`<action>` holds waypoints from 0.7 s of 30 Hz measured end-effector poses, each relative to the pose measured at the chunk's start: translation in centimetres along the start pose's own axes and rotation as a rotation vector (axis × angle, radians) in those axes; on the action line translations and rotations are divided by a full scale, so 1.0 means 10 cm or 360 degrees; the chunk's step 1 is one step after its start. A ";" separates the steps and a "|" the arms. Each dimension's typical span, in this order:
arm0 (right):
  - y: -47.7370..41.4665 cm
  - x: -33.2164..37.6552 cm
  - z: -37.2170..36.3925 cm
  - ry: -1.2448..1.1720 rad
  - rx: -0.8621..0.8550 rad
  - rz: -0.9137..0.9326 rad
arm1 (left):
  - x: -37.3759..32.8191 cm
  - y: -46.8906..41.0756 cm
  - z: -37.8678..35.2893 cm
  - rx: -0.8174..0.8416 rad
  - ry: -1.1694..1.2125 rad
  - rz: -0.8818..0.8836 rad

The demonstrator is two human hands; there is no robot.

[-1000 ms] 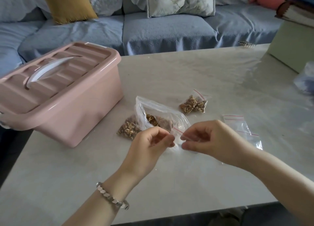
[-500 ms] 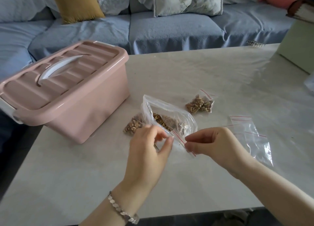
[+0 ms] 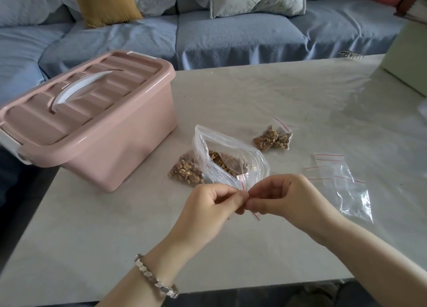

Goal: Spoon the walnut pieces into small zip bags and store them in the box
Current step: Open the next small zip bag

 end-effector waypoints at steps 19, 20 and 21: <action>0.07 0.09 -0.03 0.0118 0.0093 0.0065 | 0.03 0.05 -0.02 0.0167 0.0704 0.0246; 0.08 0.09 -0.04 0.0142 0.0100 0.0072 | 0.03 0.05 -0.02 0.0166 0.0711 0.0255; 0.08 0.09 -0.04 0.0163 0.0103 0.0082 | 0.03 0.05 -0.02 0.0166 0.0720 0.0263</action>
Point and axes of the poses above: each hand's wrist, its own y-axis away from the middle knuckle, its own z-axis out of the back of the hand, x = y × z, the point moved 4 cm from there along -y, towards the middle knuckle, and after that the axes turned 3 degrees about x, right-handed, at the moved point
